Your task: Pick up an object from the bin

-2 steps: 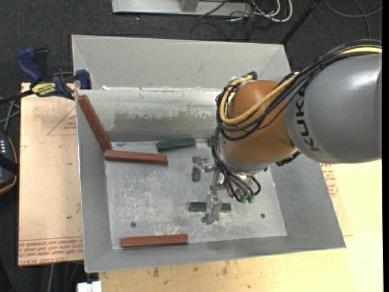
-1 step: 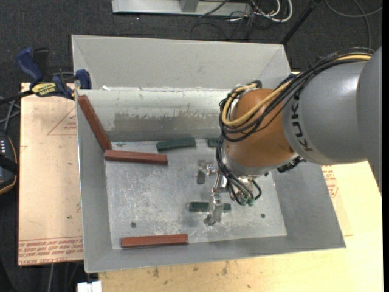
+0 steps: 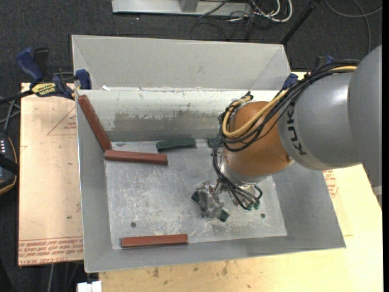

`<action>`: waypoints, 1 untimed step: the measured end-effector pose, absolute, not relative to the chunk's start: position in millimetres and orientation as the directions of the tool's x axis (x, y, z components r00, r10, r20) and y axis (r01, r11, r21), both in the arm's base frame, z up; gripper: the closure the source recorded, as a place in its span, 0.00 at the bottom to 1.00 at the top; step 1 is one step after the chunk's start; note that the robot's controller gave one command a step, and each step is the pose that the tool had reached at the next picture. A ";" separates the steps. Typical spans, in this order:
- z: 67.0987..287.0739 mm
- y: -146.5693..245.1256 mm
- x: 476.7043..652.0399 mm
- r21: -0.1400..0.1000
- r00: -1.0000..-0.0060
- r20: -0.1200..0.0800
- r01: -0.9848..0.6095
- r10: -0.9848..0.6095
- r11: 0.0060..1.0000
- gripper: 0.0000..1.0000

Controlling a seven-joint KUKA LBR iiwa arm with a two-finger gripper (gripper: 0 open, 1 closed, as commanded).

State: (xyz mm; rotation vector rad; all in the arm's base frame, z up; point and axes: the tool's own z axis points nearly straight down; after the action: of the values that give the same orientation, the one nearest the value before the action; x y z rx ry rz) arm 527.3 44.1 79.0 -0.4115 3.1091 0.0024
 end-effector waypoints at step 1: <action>78.1 43.5 526.1 0.001 -0.966 -0.001 -0.259 -0.259 0.966 0.00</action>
Offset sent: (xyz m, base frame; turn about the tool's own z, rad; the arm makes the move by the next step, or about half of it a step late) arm 0.0000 0.0000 0.0000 0.0000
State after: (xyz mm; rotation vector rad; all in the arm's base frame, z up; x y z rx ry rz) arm 526.1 43.5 78.1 -0.4099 3.1136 0.0021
